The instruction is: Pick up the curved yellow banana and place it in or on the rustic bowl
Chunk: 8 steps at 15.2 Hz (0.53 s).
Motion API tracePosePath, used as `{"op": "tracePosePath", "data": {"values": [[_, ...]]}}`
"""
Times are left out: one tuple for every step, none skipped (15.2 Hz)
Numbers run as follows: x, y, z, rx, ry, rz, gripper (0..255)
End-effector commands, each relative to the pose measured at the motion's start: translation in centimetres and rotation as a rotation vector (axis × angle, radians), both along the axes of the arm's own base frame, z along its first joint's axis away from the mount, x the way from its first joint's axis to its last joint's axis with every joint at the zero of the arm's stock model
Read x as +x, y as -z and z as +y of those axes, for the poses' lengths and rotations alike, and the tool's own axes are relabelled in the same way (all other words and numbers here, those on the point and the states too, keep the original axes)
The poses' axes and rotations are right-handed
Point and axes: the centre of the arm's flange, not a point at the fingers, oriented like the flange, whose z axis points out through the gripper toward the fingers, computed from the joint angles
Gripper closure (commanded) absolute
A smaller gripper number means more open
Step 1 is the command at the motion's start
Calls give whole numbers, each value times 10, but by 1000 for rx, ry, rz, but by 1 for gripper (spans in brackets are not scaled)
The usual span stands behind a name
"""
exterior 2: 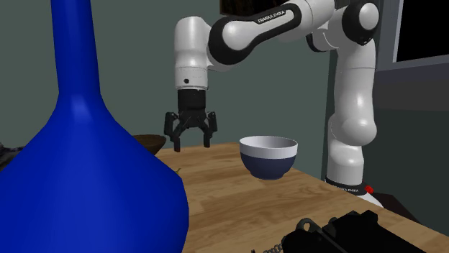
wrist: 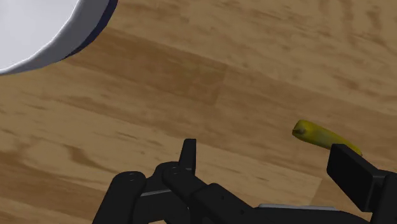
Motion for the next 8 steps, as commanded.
{"op": "tracePosePath", "data": {"values": [[16, 10, 21, -5, 27, -10, 0], [24, 14, 30, -7, 38, -14, 0], [32, 17, 40, -10, 50, -19, 0], [40, 21, 50, -13, 61, -23, 0], [48, 25, 59, -16, 73, -27, 0], [48, 30, 59, -16, 73, -27, 0], [48, 35, 59, -16, 73, -27, 0], [48, 41, 59, -16, 73, -27, 0]]}}
